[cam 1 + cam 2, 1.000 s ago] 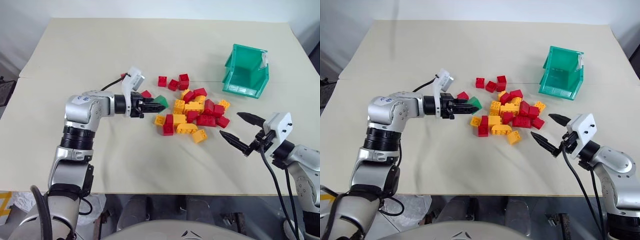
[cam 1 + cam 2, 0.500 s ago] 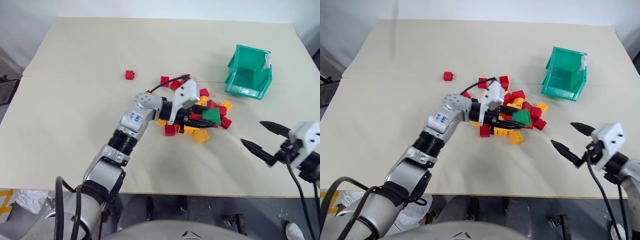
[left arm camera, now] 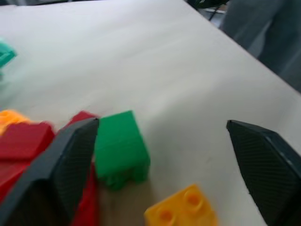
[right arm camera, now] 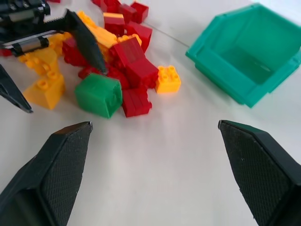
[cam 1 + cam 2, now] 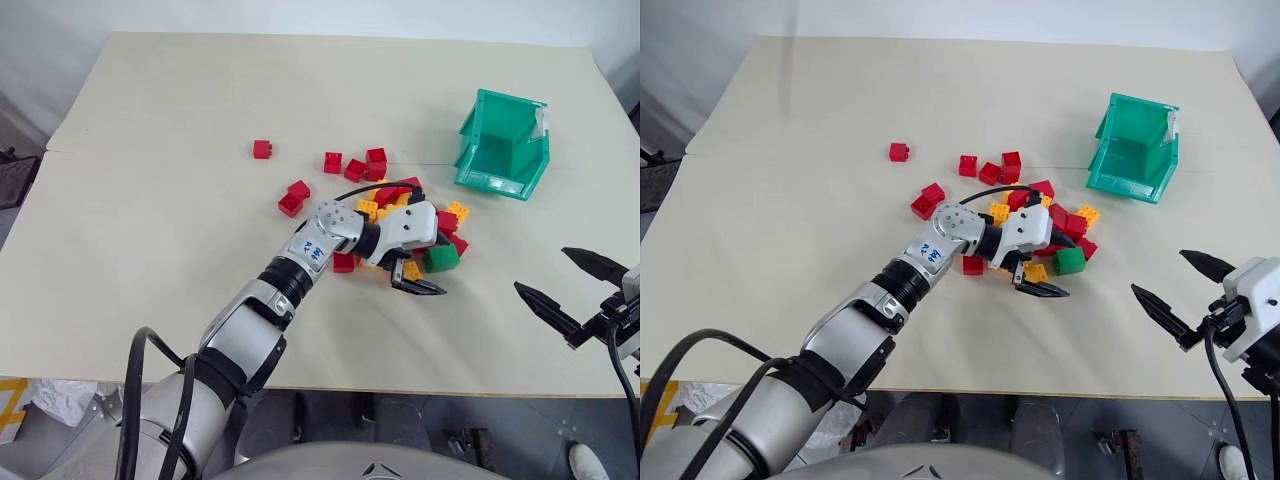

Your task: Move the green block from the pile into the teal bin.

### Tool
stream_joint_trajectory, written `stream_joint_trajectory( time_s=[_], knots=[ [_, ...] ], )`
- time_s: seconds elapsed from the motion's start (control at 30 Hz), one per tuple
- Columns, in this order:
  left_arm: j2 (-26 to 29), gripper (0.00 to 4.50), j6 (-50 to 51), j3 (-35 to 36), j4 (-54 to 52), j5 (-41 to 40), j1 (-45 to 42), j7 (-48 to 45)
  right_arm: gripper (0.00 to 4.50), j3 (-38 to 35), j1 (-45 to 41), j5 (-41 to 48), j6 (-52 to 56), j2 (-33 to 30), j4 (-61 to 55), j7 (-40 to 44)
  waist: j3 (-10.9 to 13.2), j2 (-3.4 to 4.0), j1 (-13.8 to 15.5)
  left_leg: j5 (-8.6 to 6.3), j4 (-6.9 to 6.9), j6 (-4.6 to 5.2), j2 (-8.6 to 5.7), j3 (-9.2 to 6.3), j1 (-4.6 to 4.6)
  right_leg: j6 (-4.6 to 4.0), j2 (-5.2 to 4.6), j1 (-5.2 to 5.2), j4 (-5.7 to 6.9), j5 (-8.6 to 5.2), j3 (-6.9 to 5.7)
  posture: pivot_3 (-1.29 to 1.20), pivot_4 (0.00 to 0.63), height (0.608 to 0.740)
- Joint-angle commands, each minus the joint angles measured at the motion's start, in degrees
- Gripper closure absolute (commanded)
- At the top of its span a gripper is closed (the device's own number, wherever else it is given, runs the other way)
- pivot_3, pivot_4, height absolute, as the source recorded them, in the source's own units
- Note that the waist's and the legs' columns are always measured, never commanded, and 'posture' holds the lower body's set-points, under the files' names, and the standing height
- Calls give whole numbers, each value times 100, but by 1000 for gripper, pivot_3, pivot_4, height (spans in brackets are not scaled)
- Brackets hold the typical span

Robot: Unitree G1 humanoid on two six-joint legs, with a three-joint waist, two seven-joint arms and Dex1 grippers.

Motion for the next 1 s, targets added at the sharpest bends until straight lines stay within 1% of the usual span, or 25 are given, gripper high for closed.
stream_joint_trajectory(
  time_s=[0.03,0.1,0.17,0.23,0.27,0.33,0.4,0.47,0.5,0.6,0.7,0.73,0.87,0.9,0.97,1.0],
  knots=[
    [214,25,-204,427,-290,-208,-95,-47,0,-105,39,120,77,9,-232,-61,0,1,2,0,0,1,0,0,-1,0,0,0,-1,0,-1,0,150,740],
    [578,25,-268,734,-519,-412,33,-225,0,-226,90,206,184,-57,-285,-12,-1,1,-4,-1,0,1,0,0,-1,0,-1,0,0,0,-1,0,150,740],
    [1209,25,-19,1141,-893,-734,270,-547,0,-562,308,301,337,-215,-328,204,-4,8,-31,-1,0,1,0,0,-2,0,0,-3,1,0,0,0,150,740],
    [1627,25,284,1415,-1256,-1012,496,-783,0,-869,530,397,488,-353,-359,398,-3,16,-70,-1,-2,-1,3,2,0,0,2,-5,3,0,0,0,150,740],
    [1828,25,446,1495,-1476,-1115,647,-894,0,-1041,653,482,614,-430,-382,500,-3,16,-73,-1,-2,-2,4,2,1,-1,4,-4,3,0,0,0,150,740],
    [2026,25,666,1544,-1755,-1201,819,-988,0,-1221,780,592,765,-513,-411,598,-3,15,-63,-1,-2,-2,3,1,2,0,4,-1,4,0,0,0,150,740],
    [2466,25,1025,1650,-2217,-1340,1199,-1237,0,-1432,922,683,969,-655,-436,765,-2,16,1,-2,13,3,-4,-8,3,7,1,10,1,4,2,0,150,740],
    [2879,25,1173,1801,-2612,-1532,1589,-1563,0,-1446,860,787,1194,-781,-497,742,0,14,-19,-10,32,12,-6,-10,-2,12,-2,10,4,7,8,0,150,740],
    [2991,25,1260,1895,-2767,-1688,1733,-1675,0,-1349,771,851,1276,-823,-548,694,0,13,-27,-17,41,7,0,-10,-3,12,0,10,5,7,9,0,150,740],
    [3284,25,1554,2052,-3248,-1923,2065,-1699,0,-634,281,764,1319,-963,-595,508,0,13,-68,-25,58,-1,7,-11,-4,10,4,10,10,6,8,0,150,740],
    [3369,25,1756,2226,-3590,-2162,2291,-1667,0,90,-334,613,1275,-1161,-394,507,0,15,-59,-25,74,0,5,-11,-3,12,-2,14,24,6,12,0,150,740],
    [3417,25,1768,2265,-3729,-2199,2410,-1655,0,469,-671,495,1195,-1279,-219,576,0,15,-58,-25,78,0,5,-11,-2,12,-1,14,28,7,15,0,150,740],
    [3488,25,1894,2366,-4110,-2414,2729,-1669,0,1391,-1603,146,920,-1519,355,867,1,16,-111,-25,77,-1,4,-8,0,10,0,11,35,6,19,0,150,740],
    [3508,25,1864,2394,-4224,-2444,2876,-1676,0,1842,-2065,-35,851,-1612,666,1027,1,16,-140,-25,75,-1,4,-8,0,9,1,11,34,5,17,0,150,740],
    [3590,25,1725,2444,-4420,-2438,3173,-1677,0,2977,-3075,-597,941,-1845,1406,1447,3,20,-212,-25,77,-2,3,1,-1,9,2,9,33,5,20,0,150,740],
    [3621,25,1720,2473,-4497,-2435,3263,-1617,0,3368,-3451,-850,848,-1853,1744,1606,4,18,-242,-25,77,-1,2,8,0,11,0,7,33,7,25,0,150,740]
  ],
)
